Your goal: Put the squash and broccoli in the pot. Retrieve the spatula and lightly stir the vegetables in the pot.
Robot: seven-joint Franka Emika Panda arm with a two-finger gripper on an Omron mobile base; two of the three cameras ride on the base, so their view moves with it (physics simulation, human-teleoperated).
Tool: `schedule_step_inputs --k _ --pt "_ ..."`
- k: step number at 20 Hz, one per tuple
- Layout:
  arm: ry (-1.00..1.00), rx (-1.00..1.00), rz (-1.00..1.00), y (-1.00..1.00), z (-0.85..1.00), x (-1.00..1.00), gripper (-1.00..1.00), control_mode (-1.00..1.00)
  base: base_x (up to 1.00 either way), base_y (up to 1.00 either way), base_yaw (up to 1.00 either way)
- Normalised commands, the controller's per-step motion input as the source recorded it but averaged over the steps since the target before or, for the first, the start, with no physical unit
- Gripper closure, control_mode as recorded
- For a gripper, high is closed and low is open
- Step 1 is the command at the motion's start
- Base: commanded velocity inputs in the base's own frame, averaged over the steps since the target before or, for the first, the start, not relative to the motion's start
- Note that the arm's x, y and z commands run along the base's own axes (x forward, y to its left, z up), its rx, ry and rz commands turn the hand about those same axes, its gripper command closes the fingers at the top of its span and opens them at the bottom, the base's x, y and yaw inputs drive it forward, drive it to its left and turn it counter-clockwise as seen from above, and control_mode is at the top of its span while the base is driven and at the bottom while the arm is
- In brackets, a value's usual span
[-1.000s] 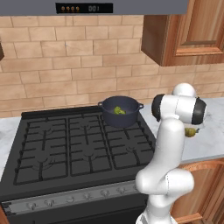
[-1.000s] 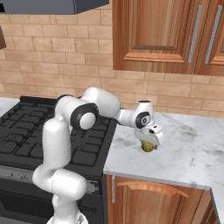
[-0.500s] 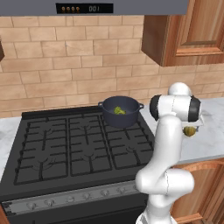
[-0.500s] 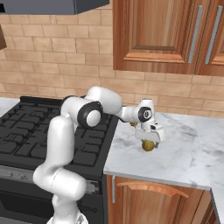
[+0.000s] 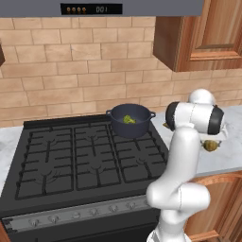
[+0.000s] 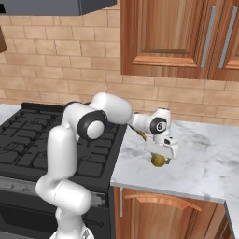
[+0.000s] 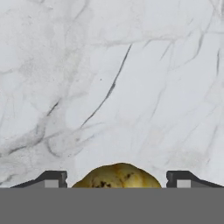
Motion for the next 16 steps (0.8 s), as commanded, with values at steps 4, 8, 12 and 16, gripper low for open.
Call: schedule_step_inputs --k 4,8,12,16 --pt "-0.27 0.01 0.0 0.3 0.15 -0.43 1.0 -1.0 0.0 0.0 0.0" --pt "-0.36 0.0 0.0 0.39 0.23 -0.43 1.0 -1.0 0.0 0.0 0.0" --pt "-0.19 0.0 0.0 0.44 0.44 -0.39 1.0 -1.0 0.0 0.0 0.0" --pt "-0.17 -0.04 0.0 0.5 0.37 -0.43 1.0 -1.0 0.0 0.0 0.0"
